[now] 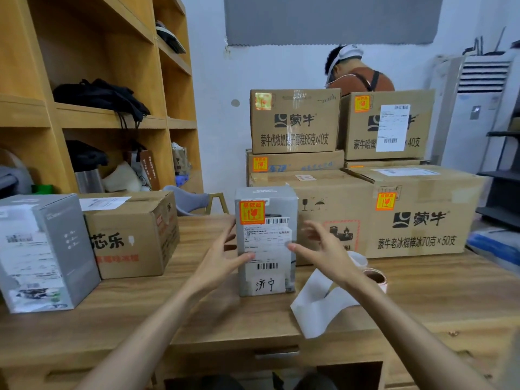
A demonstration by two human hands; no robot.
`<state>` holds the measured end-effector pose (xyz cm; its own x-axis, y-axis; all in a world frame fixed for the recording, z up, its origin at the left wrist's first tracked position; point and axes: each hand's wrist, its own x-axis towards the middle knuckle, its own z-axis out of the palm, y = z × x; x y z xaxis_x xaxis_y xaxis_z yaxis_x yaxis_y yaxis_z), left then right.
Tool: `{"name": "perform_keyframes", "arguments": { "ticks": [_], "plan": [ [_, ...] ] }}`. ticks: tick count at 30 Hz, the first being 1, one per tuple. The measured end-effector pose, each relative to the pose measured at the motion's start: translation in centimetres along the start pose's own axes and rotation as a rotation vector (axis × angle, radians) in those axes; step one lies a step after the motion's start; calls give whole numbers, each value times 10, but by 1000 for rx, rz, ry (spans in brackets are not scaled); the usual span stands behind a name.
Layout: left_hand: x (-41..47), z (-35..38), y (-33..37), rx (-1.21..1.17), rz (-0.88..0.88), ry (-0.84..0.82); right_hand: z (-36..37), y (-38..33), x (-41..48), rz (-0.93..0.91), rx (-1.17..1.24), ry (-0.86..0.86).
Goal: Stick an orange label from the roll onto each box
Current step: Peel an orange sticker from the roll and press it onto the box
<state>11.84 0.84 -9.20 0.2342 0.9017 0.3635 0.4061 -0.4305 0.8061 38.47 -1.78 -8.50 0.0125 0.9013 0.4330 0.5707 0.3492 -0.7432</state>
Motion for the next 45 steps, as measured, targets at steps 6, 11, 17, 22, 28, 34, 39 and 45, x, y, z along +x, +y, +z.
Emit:
{"name": "perform_keyframes", "arguments": {
  "ticks": [6, 11, 17, 22, 28, 34, 39, 45],
  "plan": [
    [0, 11, 18, 22, 70, 48, 17, -12, 10, -44, 124, -47],
    [8, -8, 54, 105, 153, 150, -8, -39, 20, -136, 226, 24],
    [36, 21, 124, 101, 265, 131, -88, -59, 19, -204, 249, 128],
    [56, 96, 175, 13, 292, 48, -167, -36, -3, -145, 183, 229],
    [74, 202, 211, -9, 281, -112, -248, 34, -36, 15, 145, 366],
    [91, 290, 223, -17, 211, -250, -297, 95, -54, 151, 157, 384],
    [106, 345, 226, 13, 181, -257, -321, 137, -55, 234, 189, 435],
    [114, 394, 216, 19, 114, -274, -337, 180, -47, 312, 238, 430]
  ]
}}
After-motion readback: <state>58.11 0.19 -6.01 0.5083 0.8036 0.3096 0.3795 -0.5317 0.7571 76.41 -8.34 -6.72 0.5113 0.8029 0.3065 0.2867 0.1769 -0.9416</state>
